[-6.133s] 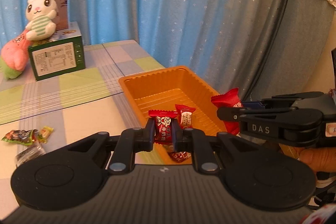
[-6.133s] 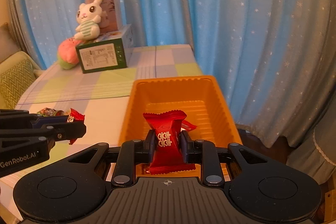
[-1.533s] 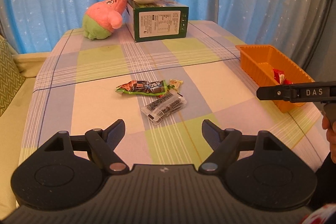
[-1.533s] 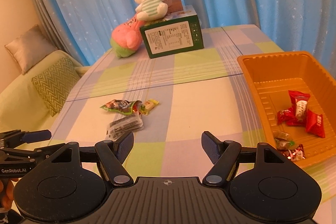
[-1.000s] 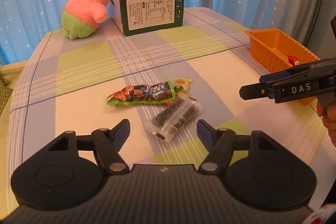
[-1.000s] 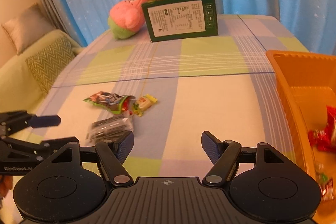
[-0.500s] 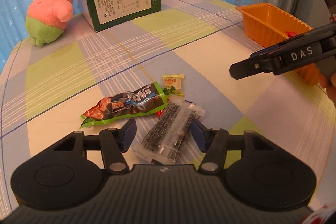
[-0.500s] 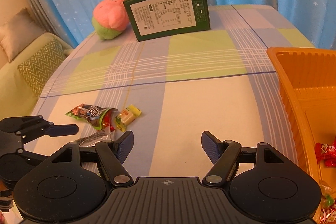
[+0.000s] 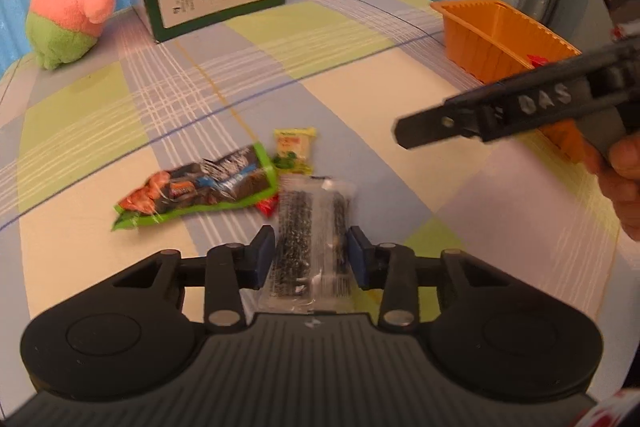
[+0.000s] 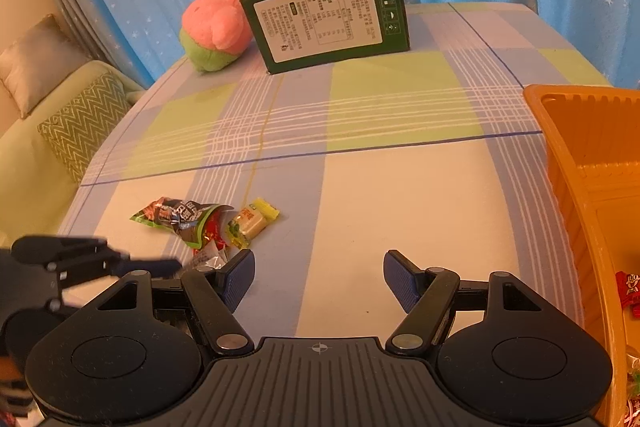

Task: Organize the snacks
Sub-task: 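Grasp the clear packet of dark seeds with the left tool, then grasp the yellow-green wrapped candy with the right tool while the left tool holds the packet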

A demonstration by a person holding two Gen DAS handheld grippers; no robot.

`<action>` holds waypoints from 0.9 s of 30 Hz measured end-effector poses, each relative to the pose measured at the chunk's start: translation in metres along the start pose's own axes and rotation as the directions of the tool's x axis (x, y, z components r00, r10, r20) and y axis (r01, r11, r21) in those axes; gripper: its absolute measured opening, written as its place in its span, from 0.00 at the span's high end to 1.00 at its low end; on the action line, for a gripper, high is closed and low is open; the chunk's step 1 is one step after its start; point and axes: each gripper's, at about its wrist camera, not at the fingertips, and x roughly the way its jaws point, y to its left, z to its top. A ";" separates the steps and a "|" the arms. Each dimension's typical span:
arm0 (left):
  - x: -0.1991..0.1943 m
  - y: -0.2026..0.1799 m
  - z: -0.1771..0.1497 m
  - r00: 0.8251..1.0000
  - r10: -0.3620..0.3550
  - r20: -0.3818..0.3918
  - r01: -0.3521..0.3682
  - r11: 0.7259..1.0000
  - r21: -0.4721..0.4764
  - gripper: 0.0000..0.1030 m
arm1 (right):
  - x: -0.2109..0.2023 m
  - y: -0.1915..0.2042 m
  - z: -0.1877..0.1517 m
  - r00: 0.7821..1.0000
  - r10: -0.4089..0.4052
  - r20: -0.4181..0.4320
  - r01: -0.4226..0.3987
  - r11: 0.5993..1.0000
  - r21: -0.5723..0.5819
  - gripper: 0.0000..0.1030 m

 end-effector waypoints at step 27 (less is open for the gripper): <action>-0.040 0.013 -0.015 0.972 0.215 0.090 -0.196 0.964 -0.180 0.67 | 0.016 0.015 0.001 0.999 0.048 0.014 -0.047 0.998 -0.031 0.31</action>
